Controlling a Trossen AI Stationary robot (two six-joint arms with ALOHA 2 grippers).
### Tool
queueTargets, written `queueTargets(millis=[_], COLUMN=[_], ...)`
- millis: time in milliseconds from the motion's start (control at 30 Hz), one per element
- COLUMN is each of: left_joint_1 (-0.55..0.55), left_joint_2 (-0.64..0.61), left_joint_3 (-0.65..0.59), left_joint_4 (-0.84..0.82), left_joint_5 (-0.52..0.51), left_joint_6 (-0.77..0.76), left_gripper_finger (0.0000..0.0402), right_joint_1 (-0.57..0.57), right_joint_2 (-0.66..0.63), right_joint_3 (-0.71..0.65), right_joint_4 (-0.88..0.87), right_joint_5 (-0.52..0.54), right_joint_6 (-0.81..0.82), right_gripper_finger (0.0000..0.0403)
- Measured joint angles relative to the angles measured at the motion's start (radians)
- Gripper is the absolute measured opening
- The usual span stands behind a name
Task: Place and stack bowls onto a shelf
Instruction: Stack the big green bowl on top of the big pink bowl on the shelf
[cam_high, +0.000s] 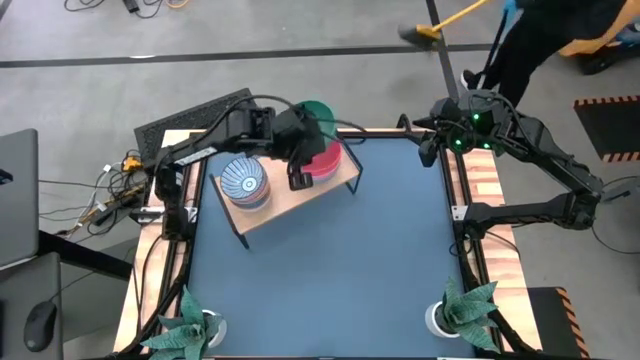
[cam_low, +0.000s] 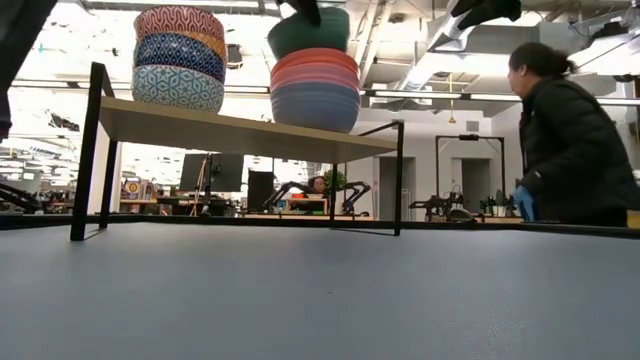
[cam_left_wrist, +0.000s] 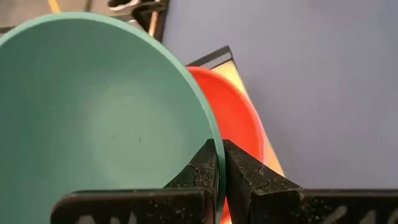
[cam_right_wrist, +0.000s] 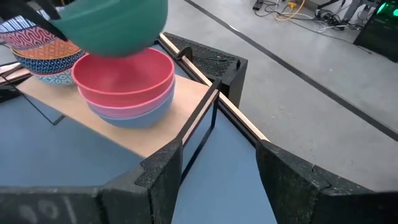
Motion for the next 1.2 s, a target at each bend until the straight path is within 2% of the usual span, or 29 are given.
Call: queueTargets(millis=[100,367,500,733,1100,1200], left_joint_1=[0.034,0.046,0.050,0.075,0.078,0.078], left_joint_2=[0.014,0.051,0.066,0.080,0.099,0.099], left_joint_3=[0.000,0.000,0.000,0.001,0.000,0.000], left_joint_4=[0.001,-0.020,-0.041,-0.063,-0.092,-0.092], left_joint_5=[0.076,0.154,0.159,0.237,0.253,0.295], left_joint_6=[0.010,0.037,0.050,0.052,0.063,0.074], left_gripper_finger=[0.0000,0.0000,0.0000,0.0000,0.0000,0.0005], right_joint_1=[0.000,0.000,0.000,0.000,0.000,0.000], right_joint_2=[0.000,0.000,0.000,0.000,0.000,0.000], right_joint_3=[0.000,0.000,0.000,0.000,0.000,0.000], right_joint_4=[0.000,-0.001,-0.001,-0.002,-0.002,-0.002], right_joint_5=[0.000,0.000,0.000,0.000,0.000,-0.001], right_joint_6=[-0.002,-0.011,-0.016,-0.026,-0.029,-0.034], right_gripper_finger=[0.0230,0.0230,0.0230,0.0230,0.0230,0.0230])
